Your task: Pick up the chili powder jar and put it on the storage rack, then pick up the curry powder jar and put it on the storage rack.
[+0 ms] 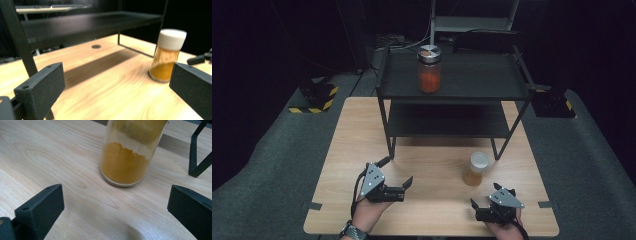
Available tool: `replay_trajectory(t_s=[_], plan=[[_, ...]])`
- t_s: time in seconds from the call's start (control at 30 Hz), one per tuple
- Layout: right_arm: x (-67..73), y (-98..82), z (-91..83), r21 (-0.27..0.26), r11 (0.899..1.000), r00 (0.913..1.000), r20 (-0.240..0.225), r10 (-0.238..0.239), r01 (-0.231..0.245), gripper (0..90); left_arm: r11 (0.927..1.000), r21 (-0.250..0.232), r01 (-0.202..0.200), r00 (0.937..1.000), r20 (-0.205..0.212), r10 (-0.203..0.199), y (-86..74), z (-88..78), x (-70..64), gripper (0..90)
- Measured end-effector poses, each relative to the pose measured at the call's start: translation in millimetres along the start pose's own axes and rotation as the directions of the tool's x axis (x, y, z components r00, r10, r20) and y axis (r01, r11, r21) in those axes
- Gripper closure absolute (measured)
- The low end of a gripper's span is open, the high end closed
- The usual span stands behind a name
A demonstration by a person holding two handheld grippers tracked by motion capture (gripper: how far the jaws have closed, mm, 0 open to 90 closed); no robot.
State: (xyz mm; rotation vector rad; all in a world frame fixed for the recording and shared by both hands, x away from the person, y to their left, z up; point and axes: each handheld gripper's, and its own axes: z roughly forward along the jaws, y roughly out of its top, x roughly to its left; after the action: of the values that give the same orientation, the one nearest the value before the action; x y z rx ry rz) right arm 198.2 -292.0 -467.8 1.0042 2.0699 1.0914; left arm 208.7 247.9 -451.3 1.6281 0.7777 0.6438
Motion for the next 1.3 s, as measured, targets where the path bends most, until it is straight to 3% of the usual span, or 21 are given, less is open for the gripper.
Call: replay_trajectory(t_s=[0.3,0.57,0.73,0.93,1.1,1.3], plan=[[0.9,-0.5,0.0,-0.003,1.000,0.9999,0.009,0.006,-0.006,0.0,0.9974,0.069,0.021,0.9995,0.021,-0.022,-33.4,0.4,5.2,0.4],[3.7,1.2,0.7,0.006,1.000,0.9997,0.023,0.002,-0.003,0.0,0.9873,0.158,0.020,0.9996,0.016,-0.023,-39.2,-0.1,7.0,0.4],[6.3,3.3,2.0,0.018,1.000,0.9995,0.031,-0.009,0.009,0.1,0.9775,0.211,-0.014,0.9998,-0.014,0.018,-35.7,-2.7,5.5,0.4],[9.1,3.0,1.7,0.016,1.000,0.9990,0.043,-0.013,0.012,0.1,0.9551,0.289,-0.067,0.9955,-0.044,0.083,-26.4,-2.8,-2.5,0.4],[9.2,1.6,1.0,0.009,1.000,0.9989,0.041,-0.022,0.022,0.0,0.9405,0.322,-0.109,0.9915,-0.033,0.126,-22.2,-0.2,-7.9,0.6],[9.2,-1.8,-0.8,-0.010,1.000,0.9989,0.045,-0.011,0.012,0.1,0.9342,0.332,-0.130,0.9888,-0.026,0.147,-21.2,0.1,-11.9,0.6]])
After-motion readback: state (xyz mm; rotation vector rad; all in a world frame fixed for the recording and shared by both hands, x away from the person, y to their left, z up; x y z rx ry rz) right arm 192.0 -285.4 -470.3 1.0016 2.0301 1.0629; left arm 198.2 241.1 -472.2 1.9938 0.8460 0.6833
